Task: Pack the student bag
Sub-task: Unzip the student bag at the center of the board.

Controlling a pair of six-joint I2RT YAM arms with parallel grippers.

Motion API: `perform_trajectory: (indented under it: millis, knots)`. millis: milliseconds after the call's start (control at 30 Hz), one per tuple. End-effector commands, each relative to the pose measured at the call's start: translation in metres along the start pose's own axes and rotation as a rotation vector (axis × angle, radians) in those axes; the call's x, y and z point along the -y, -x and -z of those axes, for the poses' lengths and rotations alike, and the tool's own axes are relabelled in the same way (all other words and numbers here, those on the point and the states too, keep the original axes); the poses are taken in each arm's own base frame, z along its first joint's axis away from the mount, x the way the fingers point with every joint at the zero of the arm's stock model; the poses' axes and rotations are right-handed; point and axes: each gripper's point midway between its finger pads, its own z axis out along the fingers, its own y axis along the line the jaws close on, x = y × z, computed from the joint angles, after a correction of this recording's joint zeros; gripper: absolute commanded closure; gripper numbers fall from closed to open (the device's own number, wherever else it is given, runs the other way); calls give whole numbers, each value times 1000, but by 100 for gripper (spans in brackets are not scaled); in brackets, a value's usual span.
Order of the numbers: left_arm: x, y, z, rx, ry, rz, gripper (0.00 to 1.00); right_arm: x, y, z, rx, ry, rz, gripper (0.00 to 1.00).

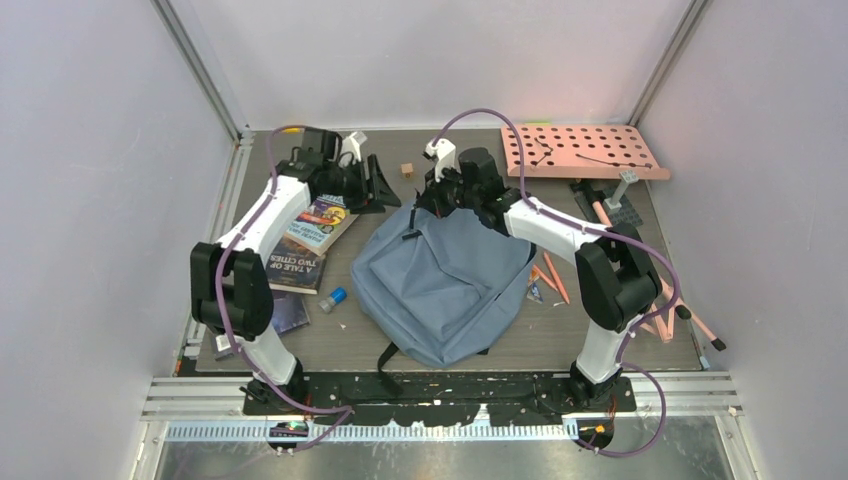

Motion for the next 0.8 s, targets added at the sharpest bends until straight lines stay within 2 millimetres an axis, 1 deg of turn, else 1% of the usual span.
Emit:
perform_trajectory:
  millis: [0,33,67,133,200,233,267,367,533,633,767]
  knots:
    - [-14,-12,-12,7,47,-198,44,-7,36,9,51,22,16,99]
    - [-14,-12,-16,4,45,-206,44,-7,39,9,51,24,16,99]
    - [-13,-13,-20,1,45,-214,44,-8,36,9,36,27,10,99]
    - [-15,-13,-27,7,66,-236,43,-9,37,10,28,32,7,99]
    - [-22,-13,-34,12,98,-255,43,-10,37,9,28,35,7,99]
    - [-25,-15,-38,7,100,-259,42,-10,31,10,4,35,-3,99]
    - [-28,-17,-41,-3,105,-254,43,-10,32,10,2,35,-4,99]
    - [-31,-21,-47,-31,95,-246,45,-9,31,11,-11,31,-8,99]
    - [-29,-28,-59,-68,70,-267,45,-8,34,10,-21,23,-13,99]
    - [-28,-33,-67,-100,69,-274,46,-5,31,9,-44,9,-22,99]
    - [-24,-38,-70,-124,52,-264,47,-2,30,10,-55,-12,-26,99]
